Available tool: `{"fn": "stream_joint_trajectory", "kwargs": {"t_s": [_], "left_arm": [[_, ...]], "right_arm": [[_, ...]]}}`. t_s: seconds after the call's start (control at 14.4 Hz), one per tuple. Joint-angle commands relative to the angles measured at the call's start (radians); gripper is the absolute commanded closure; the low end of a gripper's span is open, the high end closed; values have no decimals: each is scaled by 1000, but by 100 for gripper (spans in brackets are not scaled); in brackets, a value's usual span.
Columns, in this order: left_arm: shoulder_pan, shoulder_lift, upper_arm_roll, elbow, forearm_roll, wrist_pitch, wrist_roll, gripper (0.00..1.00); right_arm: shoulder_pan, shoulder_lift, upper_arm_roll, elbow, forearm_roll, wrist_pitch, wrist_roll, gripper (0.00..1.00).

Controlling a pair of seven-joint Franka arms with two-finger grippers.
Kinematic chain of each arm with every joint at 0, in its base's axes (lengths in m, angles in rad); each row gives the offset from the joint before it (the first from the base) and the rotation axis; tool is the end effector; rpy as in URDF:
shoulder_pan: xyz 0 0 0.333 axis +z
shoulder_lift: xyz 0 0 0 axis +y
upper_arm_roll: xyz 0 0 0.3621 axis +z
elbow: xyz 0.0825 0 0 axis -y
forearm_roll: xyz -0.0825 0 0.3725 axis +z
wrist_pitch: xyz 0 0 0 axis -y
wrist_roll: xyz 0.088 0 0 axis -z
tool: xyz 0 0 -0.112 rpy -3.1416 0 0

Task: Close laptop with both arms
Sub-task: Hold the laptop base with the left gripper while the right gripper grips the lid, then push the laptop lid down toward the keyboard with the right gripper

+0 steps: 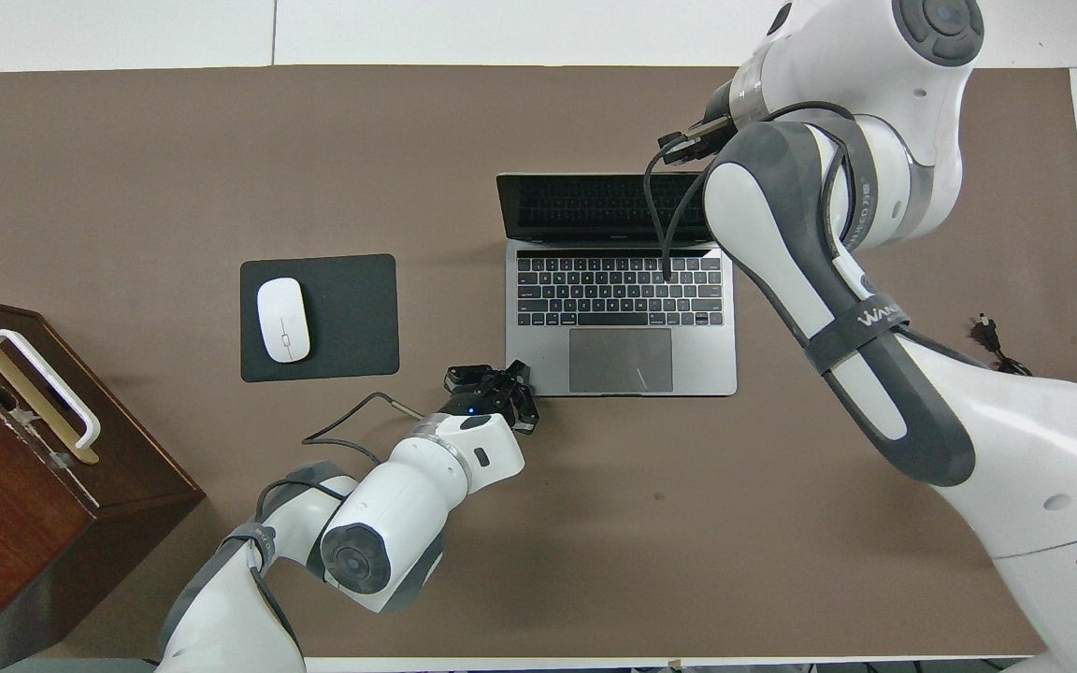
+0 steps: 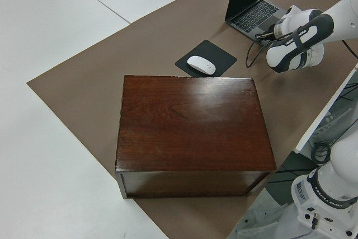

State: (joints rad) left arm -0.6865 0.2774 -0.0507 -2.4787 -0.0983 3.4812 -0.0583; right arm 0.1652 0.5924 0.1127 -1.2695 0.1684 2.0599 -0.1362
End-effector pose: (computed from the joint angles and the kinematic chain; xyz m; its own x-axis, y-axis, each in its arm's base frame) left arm 0.4043 -0.3500 0.3189 0.6539 -0.3764 0.6563 -0.5626 -0.8219 0.0891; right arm 0.7337 0.1953 0.4703 0.9321 0.2906 0.2163 0.3328 -0.9227 -0.1947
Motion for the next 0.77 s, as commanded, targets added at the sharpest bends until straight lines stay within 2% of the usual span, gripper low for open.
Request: {"fn": "stream_joint_trajectory", "kwargs": {"t_s": [0.0,0.7], "left_arm": [[-8,29,14,14,12,19,26,100],[-7,42,14,10,12,19,71,100]], "right_arm": [[-7,-55,8,-80,22,2,15,100],[-4,-150,16,-272,22,-33,17,100]]}}
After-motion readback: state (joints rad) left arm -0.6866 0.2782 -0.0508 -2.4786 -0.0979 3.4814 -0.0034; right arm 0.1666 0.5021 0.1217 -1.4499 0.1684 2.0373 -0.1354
